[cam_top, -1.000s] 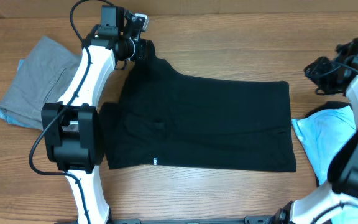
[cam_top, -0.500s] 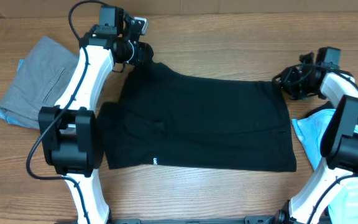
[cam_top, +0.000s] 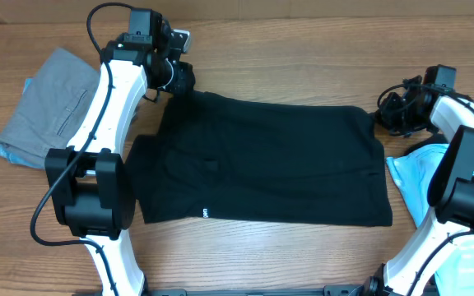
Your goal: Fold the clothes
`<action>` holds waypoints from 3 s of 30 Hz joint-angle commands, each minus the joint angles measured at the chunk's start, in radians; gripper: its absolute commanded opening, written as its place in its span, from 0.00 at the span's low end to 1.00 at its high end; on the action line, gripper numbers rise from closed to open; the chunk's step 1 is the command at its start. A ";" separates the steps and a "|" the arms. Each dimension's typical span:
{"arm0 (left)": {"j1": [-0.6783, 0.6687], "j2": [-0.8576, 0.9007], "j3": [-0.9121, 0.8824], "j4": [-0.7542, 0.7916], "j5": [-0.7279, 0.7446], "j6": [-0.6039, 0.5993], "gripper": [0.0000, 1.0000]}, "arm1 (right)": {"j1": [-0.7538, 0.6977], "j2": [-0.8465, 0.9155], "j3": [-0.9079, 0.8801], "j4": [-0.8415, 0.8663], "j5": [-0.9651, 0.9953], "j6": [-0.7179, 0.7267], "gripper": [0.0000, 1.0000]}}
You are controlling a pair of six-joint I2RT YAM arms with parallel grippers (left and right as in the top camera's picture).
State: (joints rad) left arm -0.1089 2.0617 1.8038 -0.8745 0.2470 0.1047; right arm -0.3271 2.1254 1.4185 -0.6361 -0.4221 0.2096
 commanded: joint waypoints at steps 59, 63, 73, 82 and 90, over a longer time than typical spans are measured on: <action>0.019 -0.134 0.009 -0.467 -0.094 -0.014 0.04 | -0.035 -0.263 0.037 -0.386 -0.158 -0.001 0.04; 0.017 -0.133 0.006 -0.573 -0.090 -0.016 0.06 | -0.035 -0.263 0.037 -0.501 -0.035 -0.001 0.04; 0.017 -0.133 -0.124 -0.665 -0.044 -0.050 0.08 | -0.069 -0.263 0.036 -0.720 0.322 0.081 0.04; 0.017 -0.133 -0.323 -0.611 -0.045 -0.055 0.06 | -0.089 -0.263 0.031 -0.772 0.358 0.083 0.04; 0.018 -0.134 -0.336 -0.614 -0.061 -0.056 0.08 | -0.089 -0.263 -0.024 -0.788 0.369 0.079 0.17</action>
State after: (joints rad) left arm -0.0975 1.9503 1.4727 -1.4876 0.1940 0.0578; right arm -0.4107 1.9003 1.4097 -1.4174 -0.0841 0.2832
